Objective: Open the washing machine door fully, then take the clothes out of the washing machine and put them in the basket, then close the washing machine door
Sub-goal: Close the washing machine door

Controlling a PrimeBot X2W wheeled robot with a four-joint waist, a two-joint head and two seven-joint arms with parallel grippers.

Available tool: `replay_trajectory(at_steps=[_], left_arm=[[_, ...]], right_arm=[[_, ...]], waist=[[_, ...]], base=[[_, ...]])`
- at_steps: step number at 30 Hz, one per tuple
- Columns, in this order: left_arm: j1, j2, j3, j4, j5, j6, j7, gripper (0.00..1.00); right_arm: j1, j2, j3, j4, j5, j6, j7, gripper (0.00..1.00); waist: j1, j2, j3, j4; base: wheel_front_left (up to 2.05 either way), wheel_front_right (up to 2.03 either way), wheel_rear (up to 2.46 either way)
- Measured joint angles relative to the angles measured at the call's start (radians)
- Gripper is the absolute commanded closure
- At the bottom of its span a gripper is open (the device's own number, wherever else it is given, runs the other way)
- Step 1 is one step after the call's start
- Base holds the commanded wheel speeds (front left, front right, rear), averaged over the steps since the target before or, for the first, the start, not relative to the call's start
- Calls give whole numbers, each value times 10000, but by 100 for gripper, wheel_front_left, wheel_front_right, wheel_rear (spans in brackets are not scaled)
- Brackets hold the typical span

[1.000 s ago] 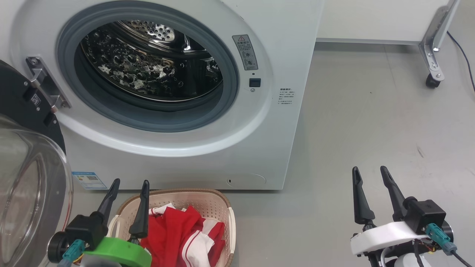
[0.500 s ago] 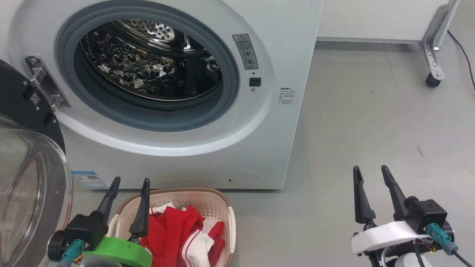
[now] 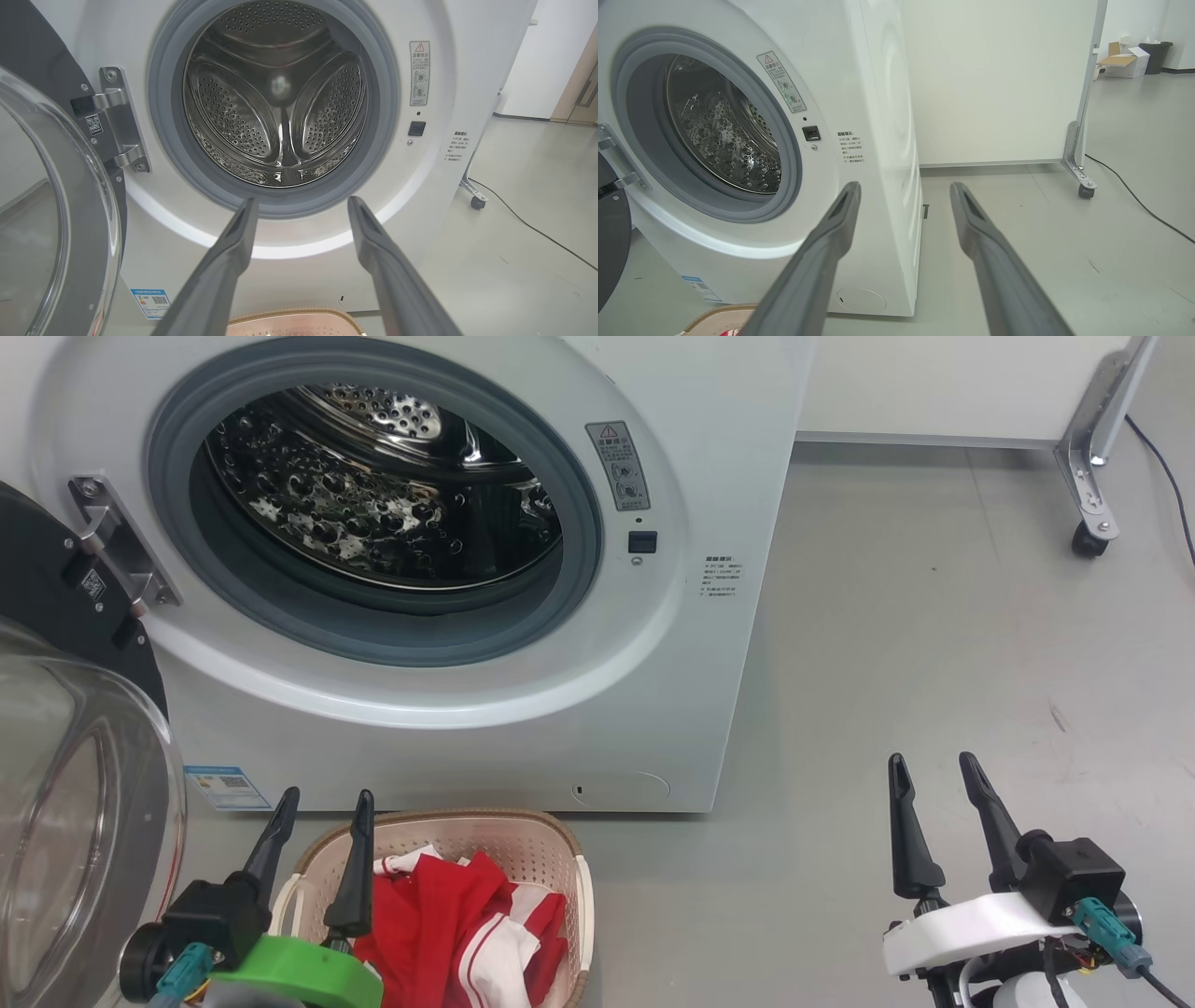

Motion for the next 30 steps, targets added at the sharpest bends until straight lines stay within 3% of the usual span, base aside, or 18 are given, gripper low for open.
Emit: replay_trajectory(at_steps=[14,30], left_arm=[[1,0,-115,-2,-8,161,0,0],[15,0,-341,-15,-71,253,0,0]], right_arm=[[0,0,-36,13,0,12,0,0],[7,0,-35,44,0,13,0,0]], waist=[[0,0,-89,47],[0,0,-149,103]], base=[[-78,78,0],[-135,135,0]])
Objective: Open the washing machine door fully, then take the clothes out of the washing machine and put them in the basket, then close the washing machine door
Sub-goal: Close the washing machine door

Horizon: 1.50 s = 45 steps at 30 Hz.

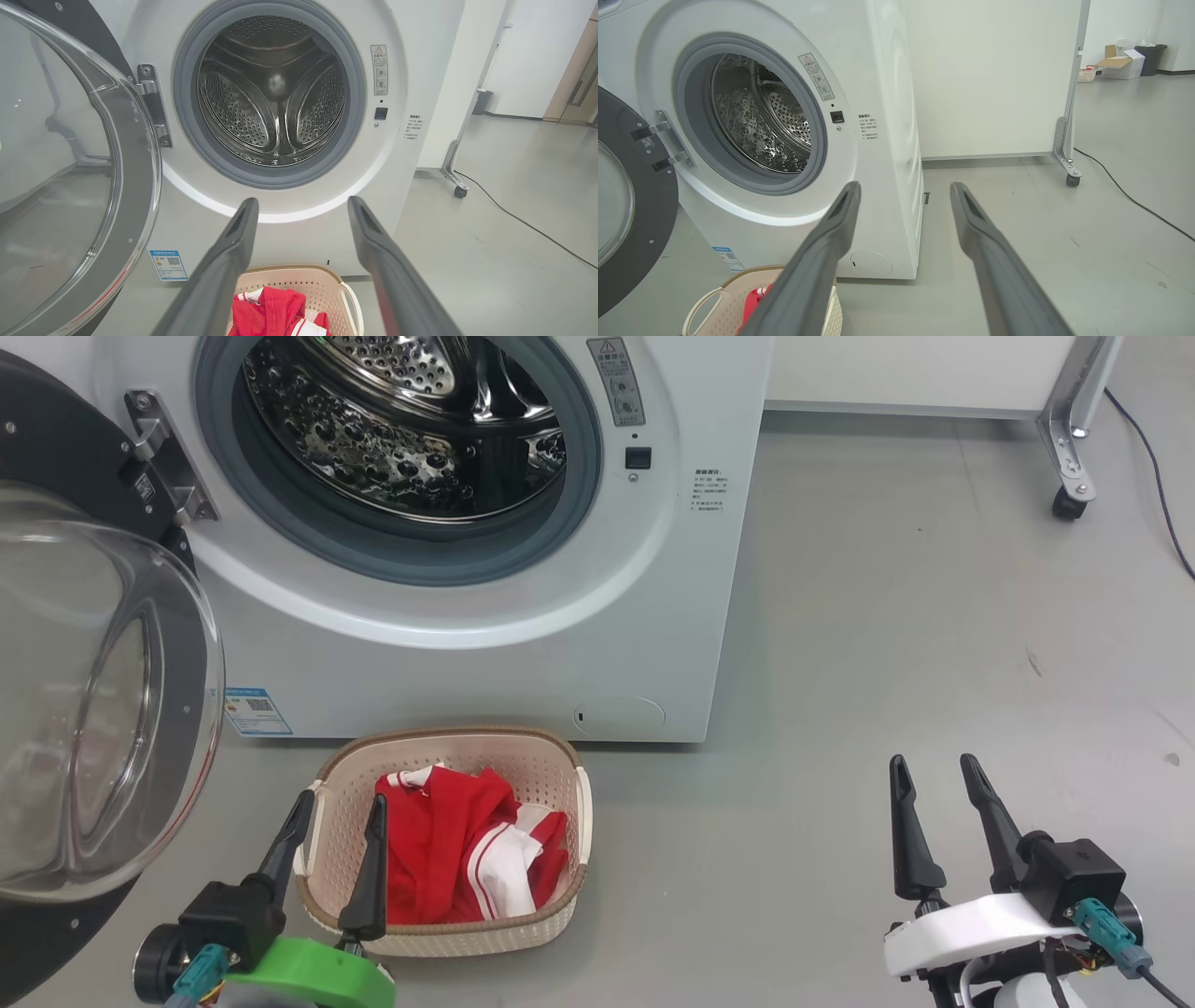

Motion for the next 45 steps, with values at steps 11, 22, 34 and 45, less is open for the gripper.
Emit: replay_trajectory(at_steps=[11,22,34,45], left_arm=[[14,0,-73,-42,119,12,0,0],[43,0,-88,-77,117,12,0,0],[147,0,-92,-84,119,84,0,0],[163,0,-69,-113,115,100,0,0]], right_arm=[[11,4,2,10,0,2,0,0],[27,15,52,69,-2,75,0,0],[119,36,104,105,-2,84,0,0],[120,52,84,100,-2,82,0,0]], waist=[[0,0,11,10],[0,0,-62,15],[0,0,-129,36],[0,0,-78,14]], base=[[-111,111,0],[-66,66,0],[-19,19,0],[0,0,0]])
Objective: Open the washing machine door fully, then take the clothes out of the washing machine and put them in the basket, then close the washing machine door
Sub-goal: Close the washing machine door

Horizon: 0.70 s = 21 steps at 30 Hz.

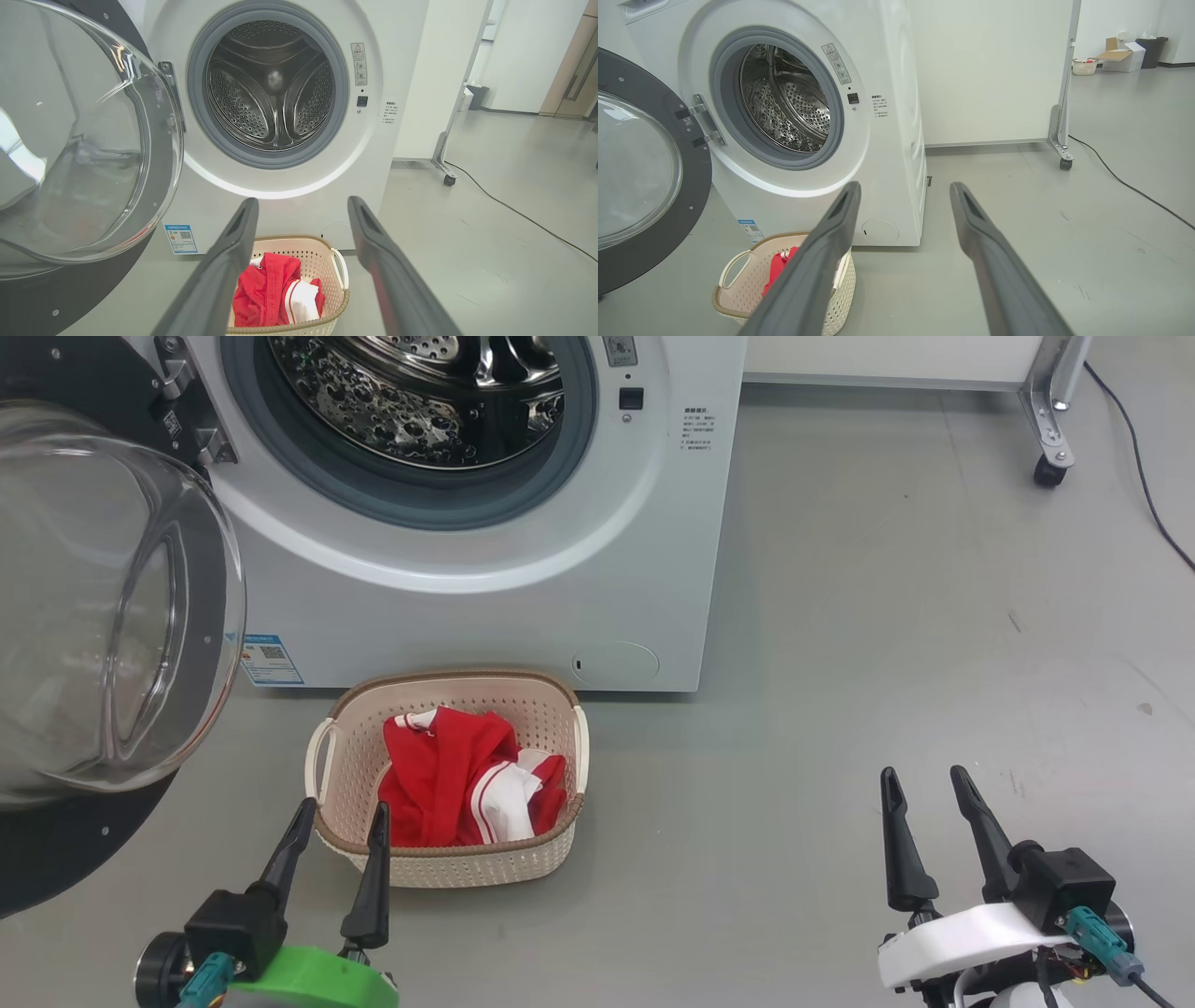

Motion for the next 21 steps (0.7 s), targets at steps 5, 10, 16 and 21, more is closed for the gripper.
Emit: replay_trajectory(at_steps=[5,10,16,21], left_arm=[[7,0,4,-12,0,71,0,0],[8,0,4,-19,0,71,0,0],[8,0,2,-19,-17,73,0,0],[8,0,2,-19,-17,75,0,0]], right_arm=[[0,4,-17,-2,0,0,0,0],[0,10,-38,-2,0,0,0,0],[0,19,-40,-2,0,0,0,0],[0,21,-40,-2,0,0,0,0]], waist=[[0,0,25,-24],[0,0,43,-41],[0,0,63,-37],[0,0,79,-12]], base=[[0,0,0],[0,0,0],[0,0,0],[0,0,0]])
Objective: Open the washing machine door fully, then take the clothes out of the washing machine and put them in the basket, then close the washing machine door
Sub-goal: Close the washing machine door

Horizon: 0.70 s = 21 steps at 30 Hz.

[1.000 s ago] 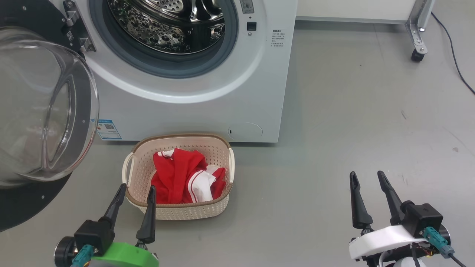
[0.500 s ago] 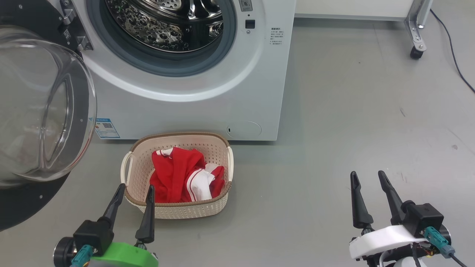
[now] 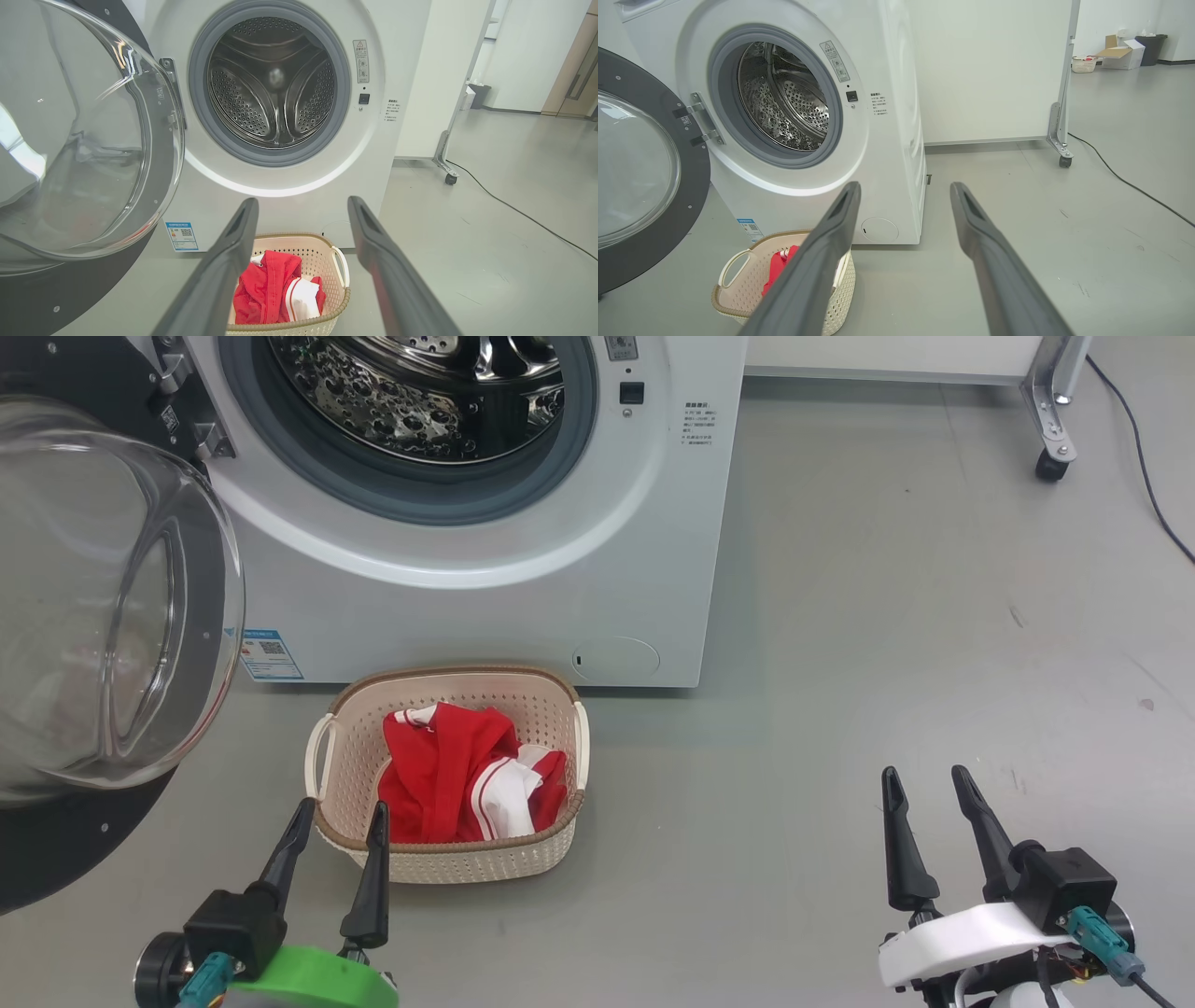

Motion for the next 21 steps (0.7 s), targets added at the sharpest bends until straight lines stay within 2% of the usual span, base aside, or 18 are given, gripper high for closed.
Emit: replay_trajectory(at_steps=[9,21], left_arm=[[-2,0,-79,2,6,0,-2,0],[-28,-2,-322,19,-63,0,0,0]], right_arm=[[0,13,-69,-27,2,-4,0,0],[33,15,-151,-167,2,-4,0,0]], waist=[[0,0,16,93],[0,0,63,1000]], base=[[0,0,0],[0,0,0]])
